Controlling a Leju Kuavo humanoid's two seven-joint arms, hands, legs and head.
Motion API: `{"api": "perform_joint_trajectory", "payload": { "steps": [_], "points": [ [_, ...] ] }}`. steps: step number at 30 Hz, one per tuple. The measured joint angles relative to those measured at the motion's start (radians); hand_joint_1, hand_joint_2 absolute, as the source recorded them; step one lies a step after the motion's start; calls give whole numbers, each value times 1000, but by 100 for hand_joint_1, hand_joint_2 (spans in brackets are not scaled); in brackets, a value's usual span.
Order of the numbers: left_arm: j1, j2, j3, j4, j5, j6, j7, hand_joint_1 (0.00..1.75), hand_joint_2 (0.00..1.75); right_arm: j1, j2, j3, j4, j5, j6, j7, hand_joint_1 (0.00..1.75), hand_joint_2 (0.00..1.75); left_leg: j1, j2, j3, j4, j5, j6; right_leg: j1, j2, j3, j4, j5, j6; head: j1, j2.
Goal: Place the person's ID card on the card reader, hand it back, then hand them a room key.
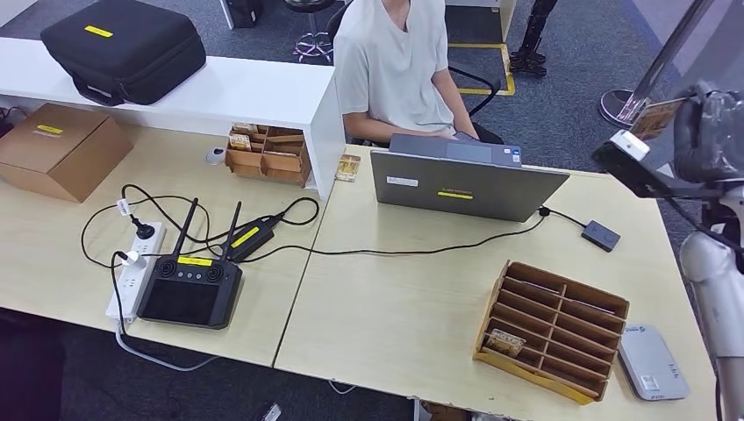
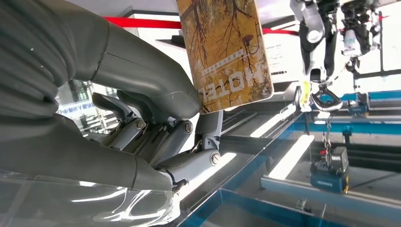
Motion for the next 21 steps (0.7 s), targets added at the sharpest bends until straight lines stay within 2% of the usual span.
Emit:
{"api": "perform_joint_trajectory", "payload": {
  "steps": [7, 21],
  "points": [
    [-5, 0, -2, 0, -7, -2, 15, 0, 175, -112, 46, 62, 165, 19, -1, 38, 175, 175, 0, -1, 0, 0, 0, 0, 0, -1, 0, 0, 0, 0, 0, 0],
    [-7, 0, -4, 0, -10, -3, 22, 0, 175, -164, 128, 124, 281, 35, -1, 56, 175, 175, 0, -2, 0, 0, 0, 0, 0, -2, 0, 0, 0, 0, 0, 0]
  ]
}}
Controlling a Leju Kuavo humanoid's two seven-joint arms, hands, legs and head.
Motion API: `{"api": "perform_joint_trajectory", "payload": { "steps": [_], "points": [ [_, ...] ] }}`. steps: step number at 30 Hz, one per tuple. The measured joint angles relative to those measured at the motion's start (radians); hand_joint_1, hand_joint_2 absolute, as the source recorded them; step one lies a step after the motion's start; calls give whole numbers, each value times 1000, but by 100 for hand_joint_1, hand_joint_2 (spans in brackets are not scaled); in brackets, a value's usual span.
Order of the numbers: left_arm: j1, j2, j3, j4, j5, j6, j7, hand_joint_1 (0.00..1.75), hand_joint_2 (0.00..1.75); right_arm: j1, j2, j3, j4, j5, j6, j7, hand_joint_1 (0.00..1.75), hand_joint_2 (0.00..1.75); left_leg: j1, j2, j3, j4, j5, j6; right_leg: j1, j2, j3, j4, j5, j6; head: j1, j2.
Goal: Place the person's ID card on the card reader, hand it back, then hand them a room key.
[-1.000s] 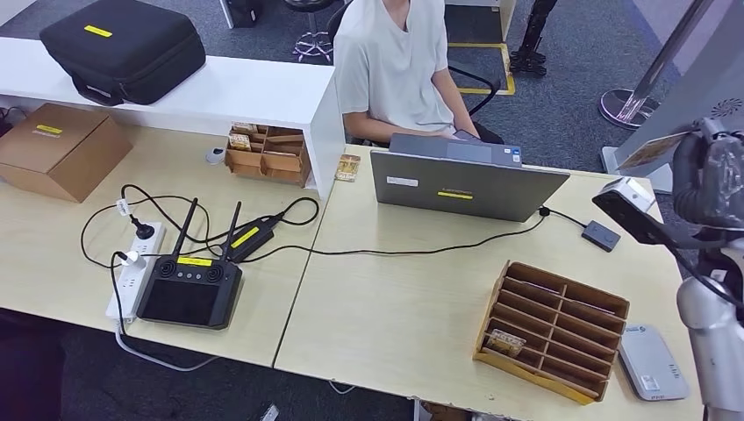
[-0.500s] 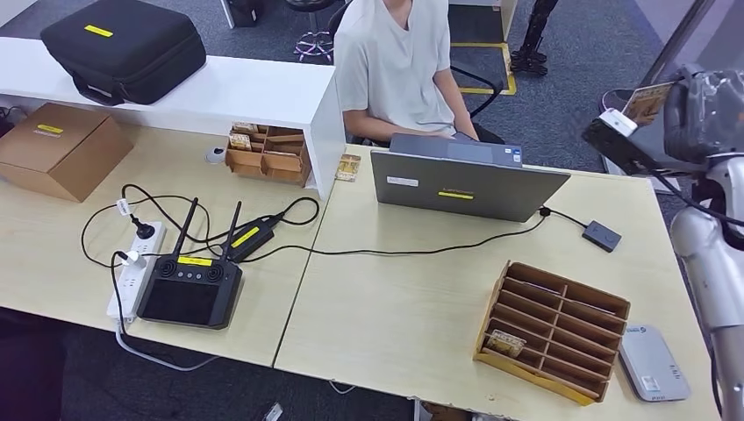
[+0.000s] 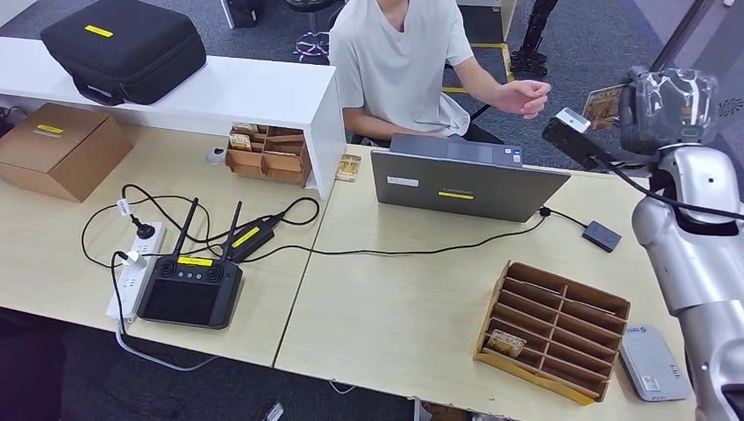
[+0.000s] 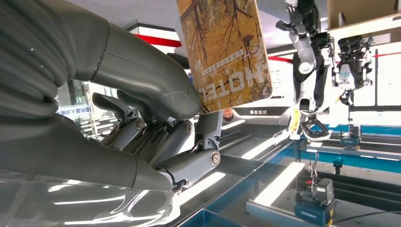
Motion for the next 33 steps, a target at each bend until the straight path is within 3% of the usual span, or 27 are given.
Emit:
{"api": "perform_joint_trajectory", "payload": {
  "steps": [12, 16, 33],
  "points": [
    [0, 0, 0, 0, 0, -3, 0, 0, 175, -5, 21, 22, 17, -4, 5, 0, 175, 175, 0, 0, 0, 0, 0, 0, 0, 0, 0, 0, 0, 0, 0, 0],
    [1, 0, 0, 0, -2, -5, -7, 0, 175, -5, 21, 27, 17, -5, 8, 0, 0, 175, 0, 0, 0, 0, 0, 0, 0, 0, 0, 0, 0, 0, 0, 0],
    [3, 0, 0, -3, 6, -12, -9, 0, 175, -5, 12, 40, 17, -16, 5, -5, 0, 175, 0, 0, 0, 0, 0, 0, 0, 0, -1, 0, 0, 0, 0, 0]
  ]
}}
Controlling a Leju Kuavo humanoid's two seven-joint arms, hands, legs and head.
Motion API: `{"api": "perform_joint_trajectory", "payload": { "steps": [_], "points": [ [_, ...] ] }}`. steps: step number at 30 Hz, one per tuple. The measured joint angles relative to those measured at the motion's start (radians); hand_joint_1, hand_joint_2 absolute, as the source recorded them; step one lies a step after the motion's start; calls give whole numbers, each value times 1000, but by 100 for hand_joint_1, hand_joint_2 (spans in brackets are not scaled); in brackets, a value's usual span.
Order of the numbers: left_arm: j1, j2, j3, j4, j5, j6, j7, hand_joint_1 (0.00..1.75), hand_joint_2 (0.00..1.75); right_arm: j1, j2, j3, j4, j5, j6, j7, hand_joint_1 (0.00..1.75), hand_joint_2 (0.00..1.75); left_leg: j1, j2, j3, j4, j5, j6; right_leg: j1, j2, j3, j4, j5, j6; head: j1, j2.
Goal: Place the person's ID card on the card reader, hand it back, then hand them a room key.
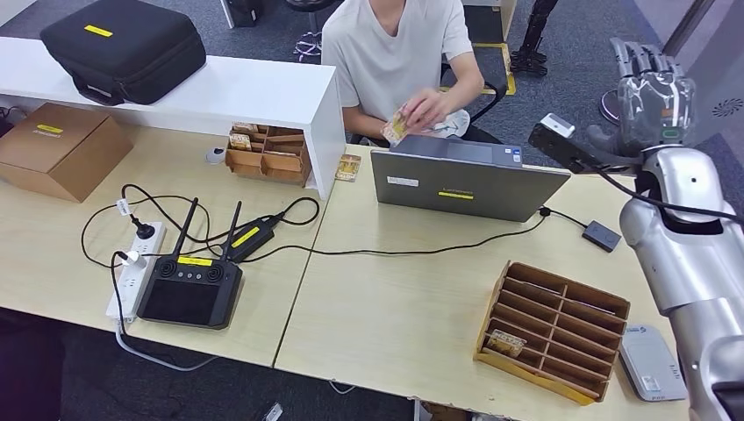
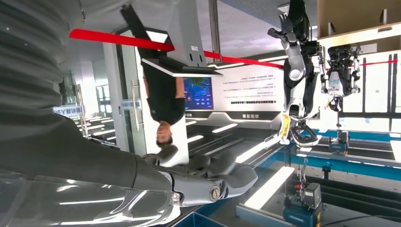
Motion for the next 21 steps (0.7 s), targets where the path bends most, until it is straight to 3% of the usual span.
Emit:
{"api": "perform_joint_trajectory", "payload": {
  "steps": [6, 21],
  "points": [
    [1, 0, 0, 0, 11, 0, 0, 0, 175, 0, -76, 1, 6, 11, 14, 21, 0, 175, 0, -2, -1, 1, 0, 0, 0, -2, 0, -1, 0, 0, 0, 0],
    [10, 6, 7, 0, 27, -12, -23, 0, 175, 56, -413, -27, 163, 85, 67, 102, 0, 175, 0, -4, -4, 2, -1, 1, 0, -4, -2, -2, 0, 1, 0, 0]
  ]
}}
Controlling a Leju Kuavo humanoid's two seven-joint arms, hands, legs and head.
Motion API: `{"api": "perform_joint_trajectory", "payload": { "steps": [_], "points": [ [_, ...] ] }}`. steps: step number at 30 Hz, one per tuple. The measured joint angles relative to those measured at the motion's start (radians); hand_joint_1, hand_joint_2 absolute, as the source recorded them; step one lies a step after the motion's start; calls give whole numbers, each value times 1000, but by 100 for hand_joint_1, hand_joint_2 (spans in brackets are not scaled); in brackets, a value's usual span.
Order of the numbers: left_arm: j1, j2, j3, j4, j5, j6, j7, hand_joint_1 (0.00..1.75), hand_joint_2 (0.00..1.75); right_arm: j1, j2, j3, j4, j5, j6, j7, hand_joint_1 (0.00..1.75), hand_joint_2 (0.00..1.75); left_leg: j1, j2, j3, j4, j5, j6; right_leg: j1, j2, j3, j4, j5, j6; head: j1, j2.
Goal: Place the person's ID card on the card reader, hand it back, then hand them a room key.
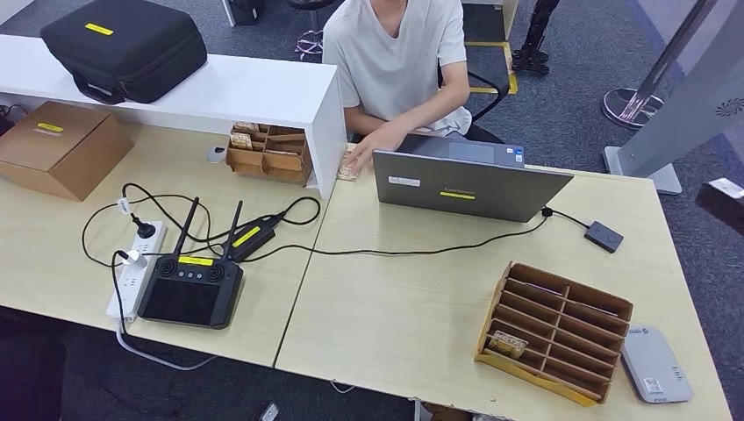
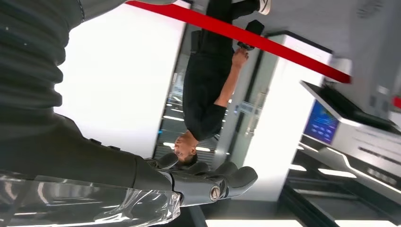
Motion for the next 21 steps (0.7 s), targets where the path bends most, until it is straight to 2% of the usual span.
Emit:
{"api": "perform_joint_trajectory", "payload": {
  "steps": [7, 11, 21],
  "points": [
    [5, 1, 0, 0, 2, -2, -14, 0, 175, 79, -123, -29, 29, -4, 22, 11, 0, 175, 0, 1, -1, 0, 0, 0, 0, 1, -1, 0, 0, 0, 0, 0],
    [5, 1, 0, 0, 2, -3, -15, 0, 175, 101, -157, -41, 36, -4, 42, 12, 0, 175, 0, 2, 0, 0, 0, 0, 0, 2, -2, 1, 0, 0, 0, 0],
    [8, 1, 0, 0, 6, -6, -22, 0, 175, 206, -236, -89, 67, -19, 196, 63, 0, 175, 0, 2, -1, -1, 0, 0, 0, 1, -2, 1, 0, 0, 0, 0]
  ]
}}
